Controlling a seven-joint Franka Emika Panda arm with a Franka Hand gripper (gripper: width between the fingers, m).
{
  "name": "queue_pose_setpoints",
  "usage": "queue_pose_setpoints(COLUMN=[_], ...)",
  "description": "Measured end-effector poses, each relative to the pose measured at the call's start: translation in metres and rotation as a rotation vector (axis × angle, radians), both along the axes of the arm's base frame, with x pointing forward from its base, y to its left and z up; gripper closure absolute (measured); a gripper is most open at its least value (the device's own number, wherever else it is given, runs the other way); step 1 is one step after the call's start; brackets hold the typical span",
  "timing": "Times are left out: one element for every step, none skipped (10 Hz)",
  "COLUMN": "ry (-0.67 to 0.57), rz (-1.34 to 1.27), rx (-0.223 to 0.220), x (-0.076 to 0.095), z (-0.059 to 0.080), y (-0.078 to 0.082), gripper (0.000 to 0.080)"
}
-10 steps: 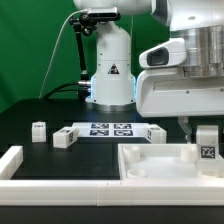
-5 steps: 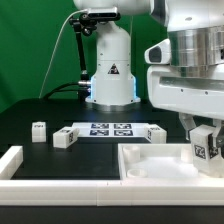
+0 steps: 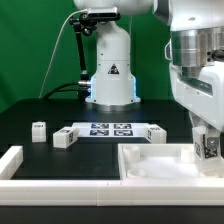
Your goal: Assemble one leg
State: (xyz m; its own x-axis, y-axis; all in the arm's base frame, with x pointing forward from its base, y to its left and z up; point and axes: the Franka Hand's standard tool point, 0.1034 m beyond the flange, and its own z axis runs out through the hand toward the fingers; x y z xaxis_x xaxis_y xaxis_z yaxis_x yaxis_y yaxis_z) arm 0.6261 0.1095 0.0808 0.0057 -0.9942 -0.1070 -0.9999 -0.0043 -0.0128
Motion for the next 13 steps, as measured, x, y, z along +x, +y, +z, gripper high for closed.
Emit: queue_pose_setpoints(ry=[0.009, 0.011, 0.011, 0.009, 0.002, -0.004, -0.016, -0.029, -0.038, -0.045, -0.057, -0.07, -0.077], rz=[-0.076, -0.092, -0.092, -0.068, -0.027, -0.001, 0.121, 0.246, 0.329, 0.394, 0.517, 0.625, 0.687], rx=[0.005, 0.005, 0.006, 0.006, 0.005, 0.003, 0.0, -0.001, -0.002, -0.003, -0.008, -0.01, -0.011], x=[-0.0002, -0.0003, -0.0005, -0.0005, -0.0003, -0.0006, -0.0008, -0.0008, -0.001, -0.0011, -0.0011, -0.0009, -0.0008], z=[0.0, 0.0, -0.0005, -0.0006, -0.0009, -0.002, -0.0021, -0.0021, -0.0021, -0.0022, -0.0022, -0.0021, -0.0019], y=[-0.0002, 0.0001, 0.0011, 0.0013, 0.0012, 0.0009, 0.0008, 0.0011, 0.0018, 0.0018, 0.0017, 0.0014, 0.0016], gripper=[0.0508, 0.0508, 0.0434, 0.0434, 0.0251, 0.0171, 0.0156, 0.0156, 0.0151, 0.0151, 0.015, 0.015, 0.015])
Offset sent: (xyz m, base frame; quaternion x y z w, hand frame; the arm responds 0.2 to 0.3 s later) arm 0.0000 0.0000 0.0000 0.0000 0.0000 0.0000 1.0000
